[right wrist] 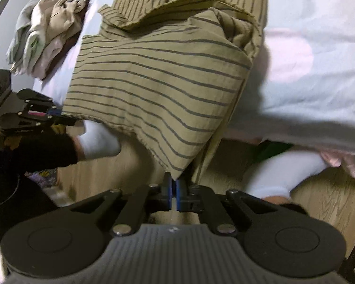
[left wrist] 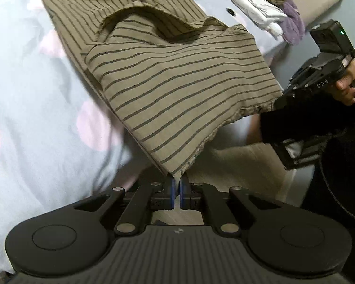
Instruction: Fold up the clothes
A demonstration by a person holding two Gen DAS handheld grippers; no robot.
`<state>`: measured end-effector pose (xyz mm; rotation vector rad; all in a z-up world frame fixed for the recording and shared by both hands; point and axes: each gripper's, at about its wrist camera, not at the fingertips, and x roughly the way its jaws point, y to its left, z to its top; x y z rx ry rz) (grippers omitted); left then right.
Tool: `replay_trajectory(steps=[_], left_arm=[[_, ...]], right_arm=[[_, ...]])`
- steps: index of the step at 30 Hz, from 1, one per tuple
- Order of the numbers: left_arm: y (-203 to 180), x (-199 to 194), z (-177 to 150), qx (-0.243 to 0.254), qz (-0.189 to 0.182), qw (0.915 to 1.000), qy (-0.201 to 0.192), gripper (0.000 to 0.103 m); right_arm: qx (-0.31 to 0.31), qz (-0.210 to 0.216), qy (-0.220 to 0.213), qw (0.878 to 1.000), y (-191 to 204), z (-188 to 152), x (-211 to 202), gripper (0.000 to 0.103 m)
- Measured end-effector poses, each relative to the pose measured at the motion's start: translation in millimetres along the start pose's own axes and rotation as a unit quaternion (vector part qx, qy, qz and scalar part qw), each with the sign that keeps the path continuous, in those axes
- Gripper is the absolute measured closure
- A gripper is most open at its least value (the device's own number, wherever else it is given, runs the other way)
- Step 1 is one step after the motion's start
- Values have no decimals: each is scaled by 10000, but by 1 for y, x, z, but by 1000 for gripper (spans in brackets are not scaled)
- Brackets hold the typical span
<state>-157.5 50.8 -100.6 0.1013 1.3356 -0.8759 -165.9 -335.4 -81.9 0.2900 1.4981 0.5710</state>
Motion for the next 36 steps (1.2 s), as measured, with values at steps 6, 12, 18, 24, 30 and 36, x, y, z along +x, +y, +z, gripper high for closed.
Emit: replay_trajectory(steps=[6,12,18,24,30,36], left_arm=[[8,-29,22,-282,-497,9977,-358,102],[29,-70,67,-366,-518,9936,-939,101],[43,-86,124,-281,-258,9894,-1404,101],[80,-86,172,-586,-140,9831,-1728,101],[109,-68,202,-955,160,9784,-1827,101],[132,-37,209,-1143,583,9792,-1572,99]], right_arm=[[256,256,-523,9980,-2,10,-41,99],[336,349,-1277,9906,-12,53,-88,99],[382,410,-1835,9814,-20,117,-114,99],[490,355,-2137,9750,-35,182,-122,99],[582,149,-2230,9730,-51,238,-113,99],[758,-134,-2261,9710,-60,260,-76,86]])
